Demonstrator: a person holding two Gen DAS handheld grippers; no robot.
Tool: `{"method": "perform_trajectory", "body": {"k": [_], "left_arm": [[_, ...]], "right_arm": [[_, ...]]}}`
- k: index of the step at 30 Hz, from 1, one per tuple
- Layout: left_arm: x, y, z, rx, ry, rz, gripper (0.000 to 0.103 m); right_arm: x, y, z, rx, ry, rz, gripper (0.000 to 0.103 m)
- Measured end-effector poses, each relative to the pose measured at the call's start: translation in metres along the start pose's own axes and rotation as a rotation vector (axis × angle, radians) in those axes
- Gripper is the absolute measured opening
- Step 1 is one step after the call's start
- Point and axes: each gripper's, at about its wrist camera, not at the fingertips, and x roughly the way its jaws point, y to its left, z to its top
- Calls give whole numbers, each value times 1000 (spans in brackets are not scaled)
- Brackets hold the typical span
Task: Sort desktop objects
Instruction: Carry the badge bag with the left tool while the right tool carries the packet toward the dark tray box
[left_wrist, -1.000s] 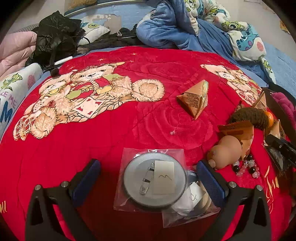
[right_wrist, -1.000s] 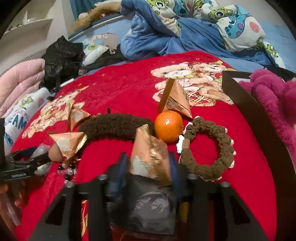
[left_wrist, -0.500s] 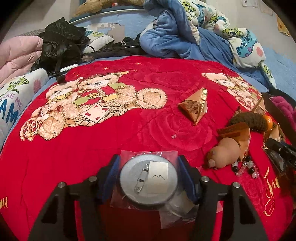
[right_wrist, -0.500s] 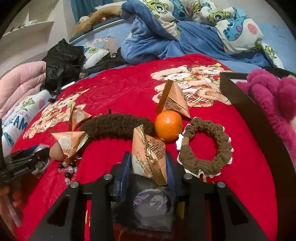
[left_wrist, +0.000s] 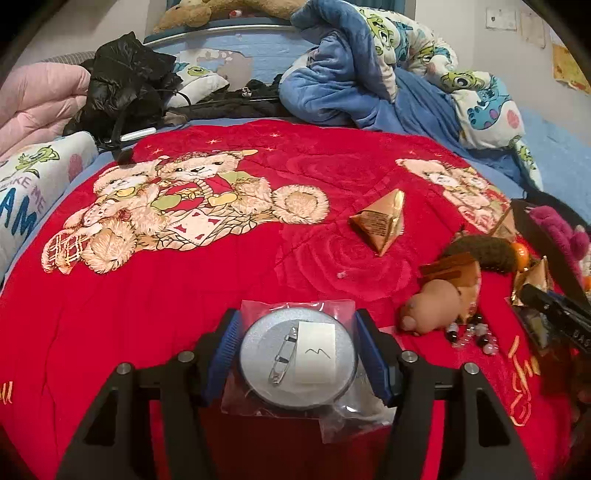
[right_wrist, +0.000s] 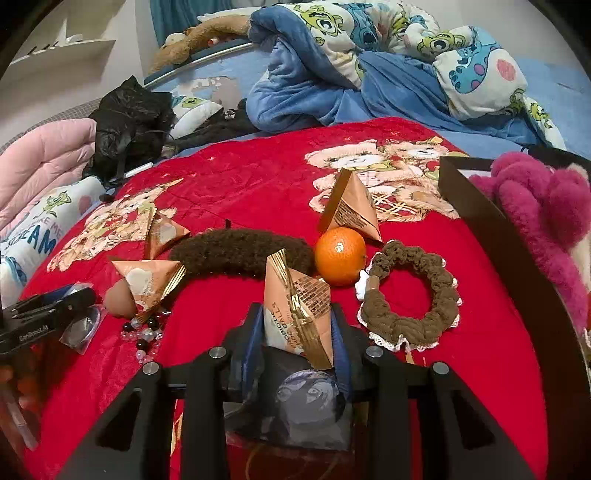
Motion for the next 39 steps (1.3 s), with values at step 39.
{"method": "perform_trajectory", "body": {"k": [39], "left_arm": [[-72,-119,-15,123,-32,-158,63]], "right_arm": [[-111,-63,-27,61,-70,-72,32]]}}
